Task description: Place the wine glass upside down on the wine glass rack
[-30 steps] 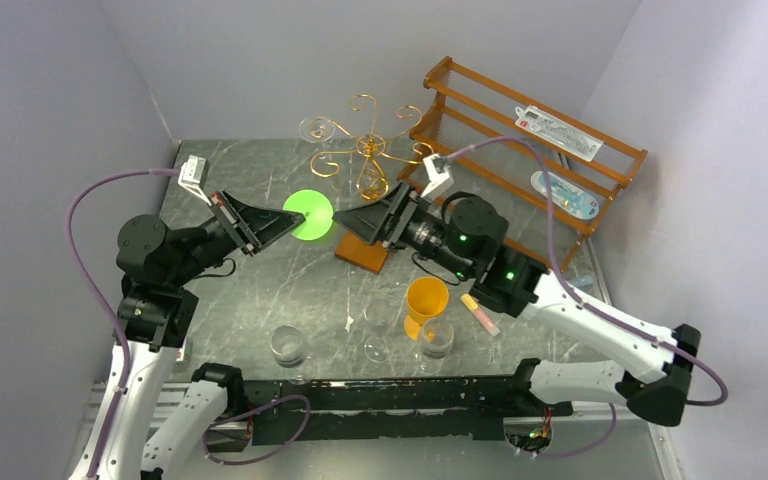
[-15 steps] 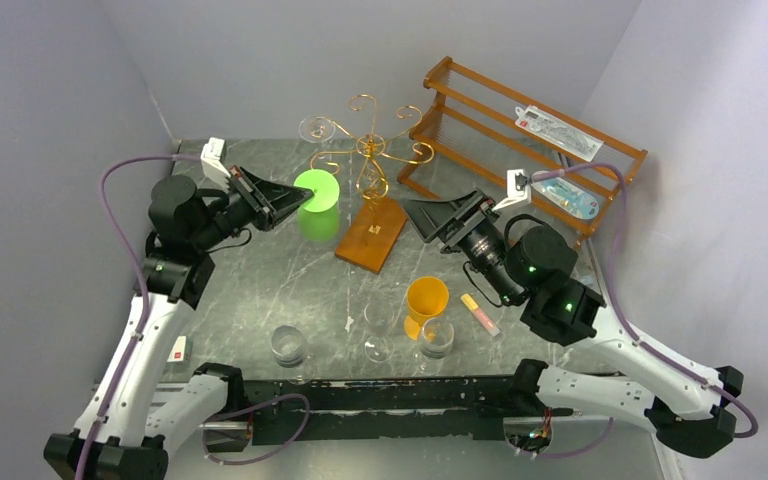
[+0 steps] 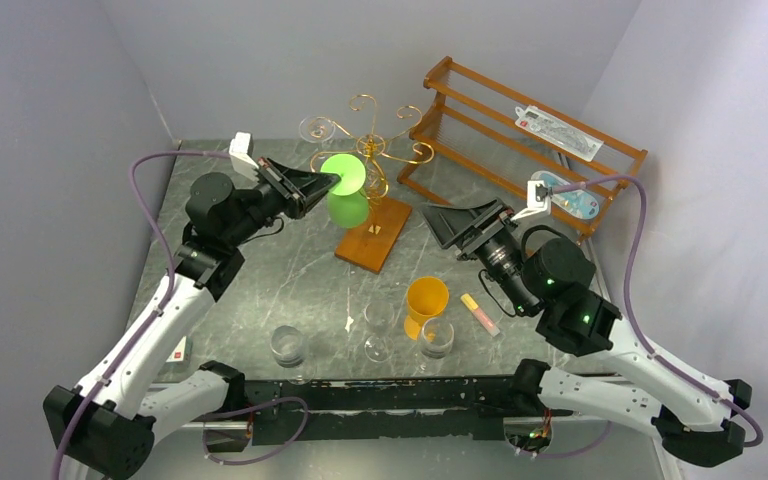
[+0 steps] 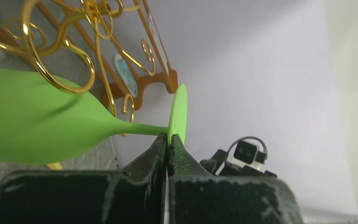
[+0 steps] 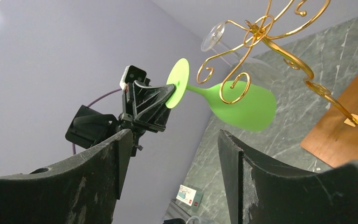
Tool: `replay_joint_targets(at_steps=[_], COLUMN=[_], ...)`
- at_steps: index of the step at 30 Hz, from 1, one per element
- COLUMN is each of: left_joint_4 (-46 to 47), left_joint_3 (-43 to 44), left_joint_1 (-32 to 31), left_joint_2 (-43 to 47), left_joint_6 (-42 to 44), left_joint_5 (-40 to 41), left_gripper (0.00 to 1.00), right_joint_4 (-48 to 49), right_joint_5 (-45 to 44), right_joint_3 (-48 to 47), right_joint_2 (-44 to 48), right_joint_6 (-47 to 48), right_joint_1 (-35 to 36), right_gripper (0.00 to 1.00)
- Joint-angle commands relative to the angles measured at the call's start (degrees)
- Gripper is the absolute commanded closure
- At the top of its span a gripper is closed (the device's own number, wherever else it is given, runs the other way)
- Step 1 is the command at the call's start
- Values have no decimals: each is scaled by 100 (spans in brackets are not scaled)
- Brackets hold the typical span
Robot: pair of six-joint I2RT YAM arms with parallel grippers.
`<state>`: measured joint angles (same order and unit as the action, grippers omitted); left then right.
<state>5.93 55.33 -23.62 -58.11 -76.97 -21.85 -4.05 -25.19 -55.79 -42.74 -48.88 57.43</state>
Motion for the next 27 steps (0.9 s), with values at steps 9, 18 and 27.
replay_joint_targets(at_steps=[9, 18, 27], left_joint_4=[669, 198, -18], left_joint_3=[377, 565, 638], left_joint_1=[-38, -38, -29], left_joint_2=[-742, -452, -295], left_joint_6=[-1, 273, 542], left_joint_5=[663, 1530, 1836], left_gripper=[95, 95, 95], right_joint_4=[-179, -475, -613], right_joint_5=[-324, -362, -302], right_joint_3=[-15, -117, -189], right_joint_2=[128, 215, 438], right_joint_6=[25, -58, -139], right_joint_1=[-23, -30, -24], right_gripper=[30, 31, 32])
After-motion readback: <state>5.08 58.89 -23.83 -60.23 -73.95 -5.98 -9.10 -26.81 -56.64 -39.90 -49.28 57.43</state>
